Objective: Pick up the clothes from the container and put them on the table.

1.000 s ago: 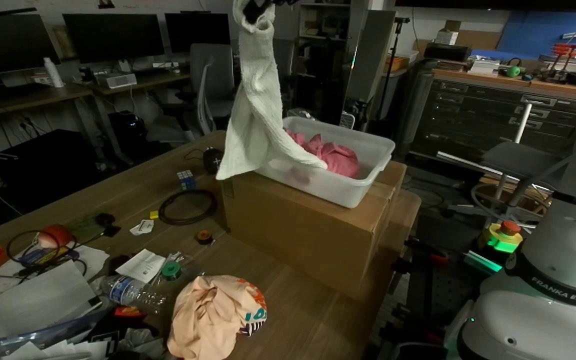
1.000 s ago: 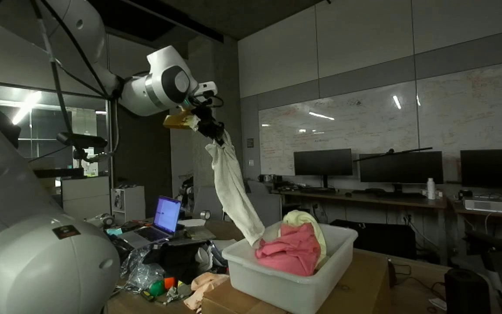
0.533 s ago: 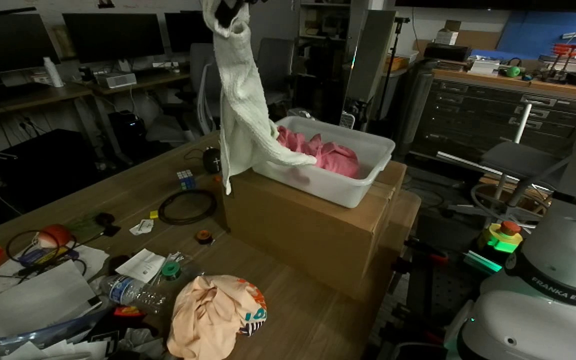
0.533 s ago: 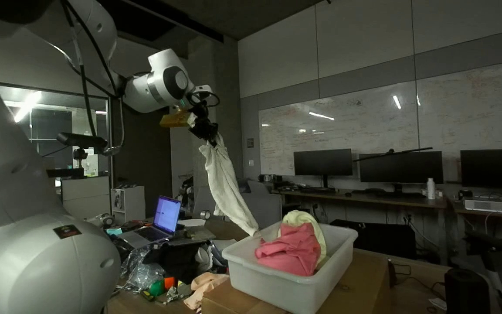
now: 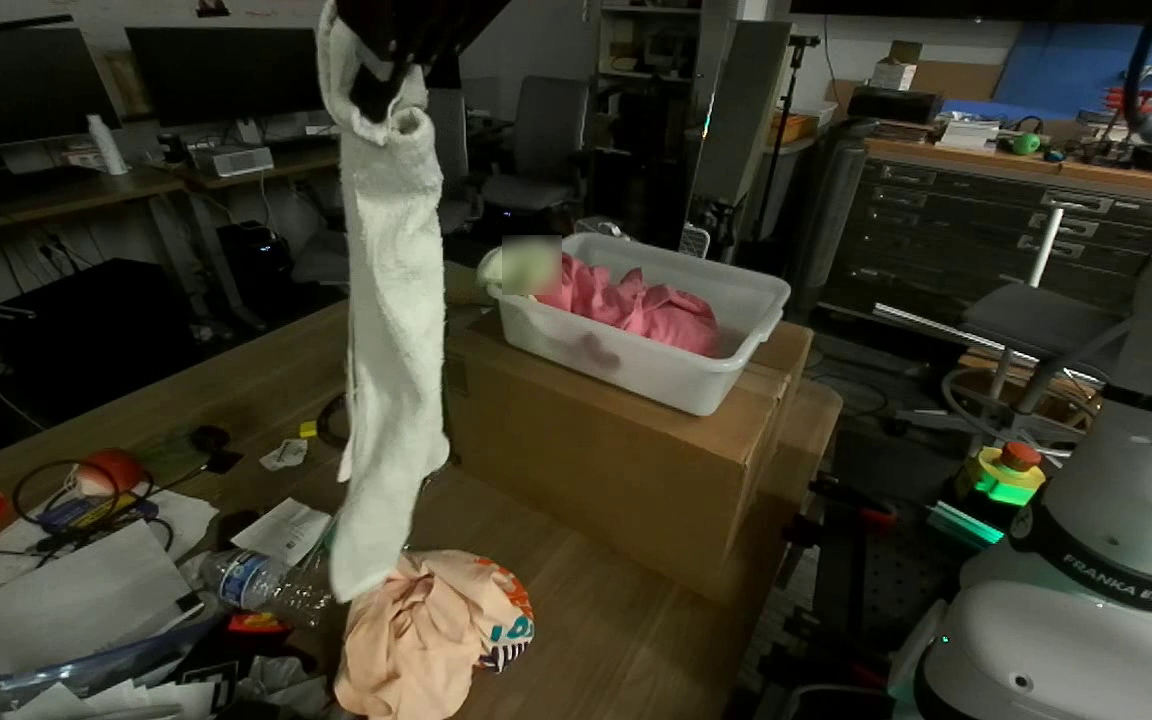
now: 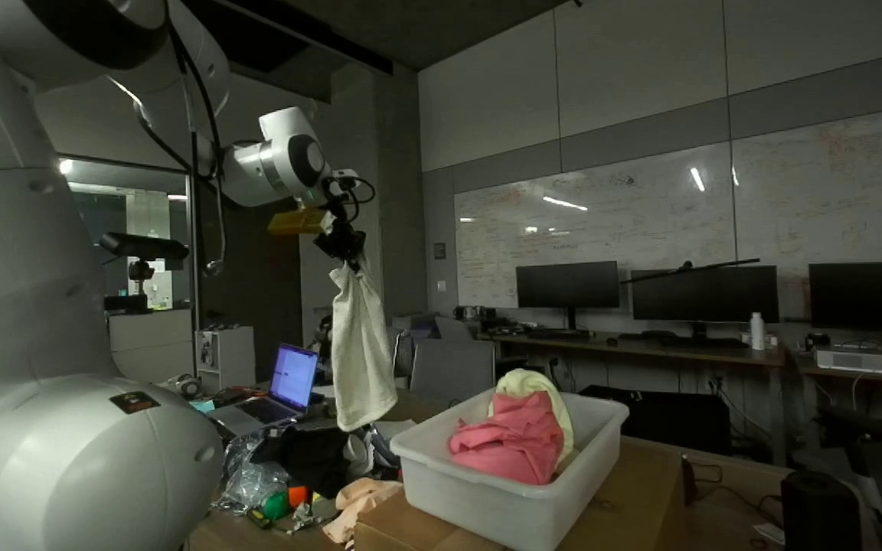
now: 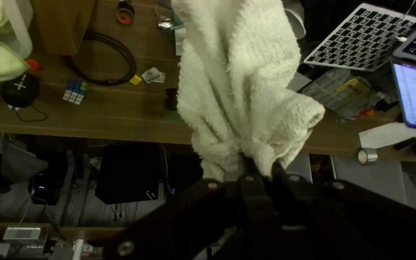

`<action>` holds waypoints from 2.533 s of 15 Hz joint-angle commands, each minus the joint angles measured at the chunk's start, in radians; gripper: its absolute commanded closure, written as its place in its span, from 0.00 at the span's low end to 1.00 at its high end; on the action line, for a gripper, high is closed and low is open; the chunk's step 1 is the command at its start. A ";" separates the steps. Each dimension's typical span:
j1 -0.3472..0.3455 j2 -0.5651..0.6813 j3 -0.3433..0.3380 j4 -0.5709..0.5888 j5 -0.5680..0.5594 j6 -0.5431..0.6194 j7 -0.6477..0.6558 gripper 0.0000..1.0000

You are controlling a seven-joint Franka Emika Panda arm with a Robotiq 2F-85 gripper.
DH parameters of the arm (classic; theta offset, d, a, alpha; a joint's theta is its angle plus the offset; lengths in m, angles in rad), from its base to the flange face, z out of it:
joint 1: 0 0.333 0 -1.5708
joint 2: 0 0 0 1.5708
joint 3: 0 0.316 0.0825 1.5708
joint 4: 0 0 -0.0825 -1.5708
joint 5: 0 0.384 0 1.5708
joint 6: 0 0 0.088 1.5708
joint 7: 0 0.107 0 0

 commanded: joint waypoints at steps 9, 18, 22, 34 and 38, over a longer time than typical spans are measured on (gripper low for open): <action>0.034 0.103 -0.067 0.064 -0.198 -0.282 -0.013 0.13; -0.043 0.077 -0.290 -0.106 -0.172 -0.268 -0.072 0.00; -0.075 0.090 -0.397 -0.162 -0.072 -0.234 -0.211 0.00; -0.116 0.228 -0.519 -0.191 0.222 -0.203 -0.451 0.00; -0.120 0.268 -0.507 -0.201 0.157 -0.168 -0.394 0.00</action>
